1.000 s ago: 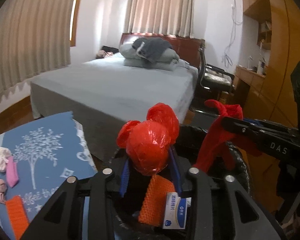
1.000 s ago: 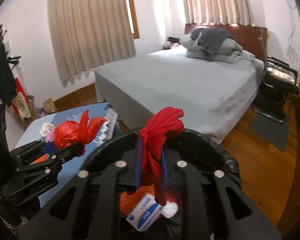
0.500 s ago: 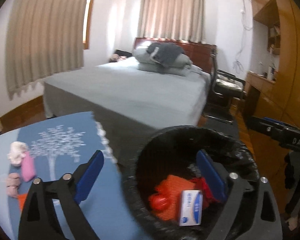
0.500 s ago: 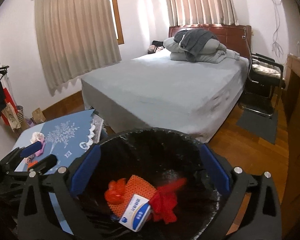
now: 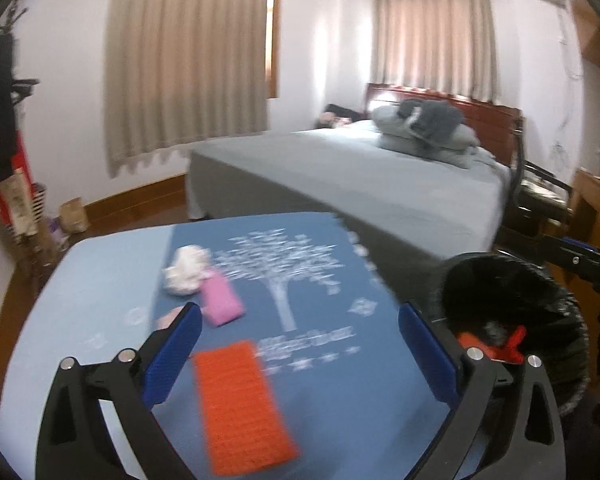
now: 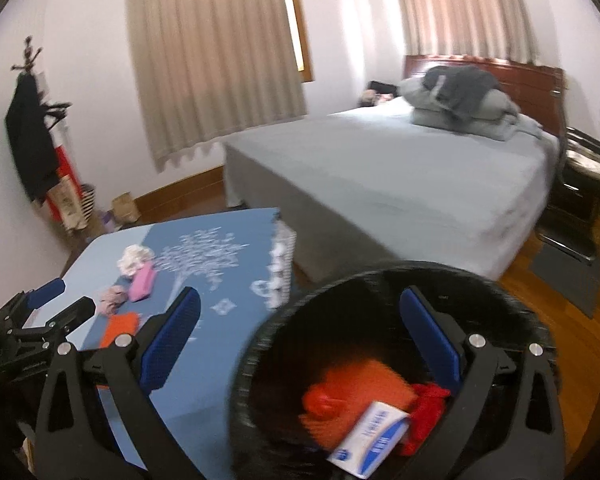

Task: Collect trash
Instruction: 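Return to the table and grasp the orange mesh net with the right tool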

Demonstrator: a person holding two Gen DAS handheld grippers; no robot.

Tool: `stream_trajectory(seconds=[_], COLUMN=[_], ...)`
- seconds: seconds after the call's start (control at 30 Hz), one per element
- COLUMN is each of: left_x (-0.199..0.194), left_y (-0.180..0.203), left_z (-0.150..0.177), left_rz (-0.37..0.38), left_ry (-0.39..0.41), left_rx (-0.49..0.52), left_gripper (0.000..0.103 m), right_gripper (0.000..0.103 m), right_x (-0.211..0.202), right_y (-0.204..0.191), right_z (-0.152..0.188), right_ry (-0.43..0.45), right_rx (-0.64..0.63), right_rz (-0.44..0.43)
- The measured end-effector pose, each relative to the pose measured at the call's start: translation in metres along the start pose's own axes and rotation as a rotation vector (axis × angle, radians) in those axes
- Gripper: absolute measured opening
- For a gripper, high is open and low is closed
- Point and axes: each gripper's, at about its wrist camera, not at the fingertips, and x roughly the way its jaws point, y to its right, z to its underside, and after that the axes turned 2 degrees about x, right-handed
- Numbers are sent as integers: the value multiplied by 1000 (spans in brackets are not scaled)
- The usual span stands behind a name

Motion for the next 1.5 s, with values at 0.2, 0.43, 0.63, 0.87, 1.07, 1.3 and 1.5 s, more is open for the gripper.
stream_trajectory(seconds=[0.2,0.43,0.63,0.87,1.07,1.3,1.5], left_x=[-6,-8,-7,-6,-6,-1,1], left_y=[-48,-86,-111,-133,-139,-141,-143], left_z=[20,39,51,61,65,66,68], left_rz=[-91,-155,-200,-235,-245,-246,-246], left_ry=[-29,-59,-71,-81,-84,-88,-96], left_rx=[-34,-70,-106,-140,-145,-142,-151], left_gripper=[97,97,97,97,97,97,97], right_gripper=[97,97,97,96,81,61,41], right_x=[27,55,83,113,133,144,147], right_y=[-52,-101,-137,-165,-181,-191,-198], right_z=[2,13,28,47,63,74,80], right_ry=[-35,-84,-142,-210,-273,-337,-373], right_rx=[-51,-104,-146,-180,-204,-236,-258], right_rz=[-84,-149,-180,-197,-206,-226,-267])
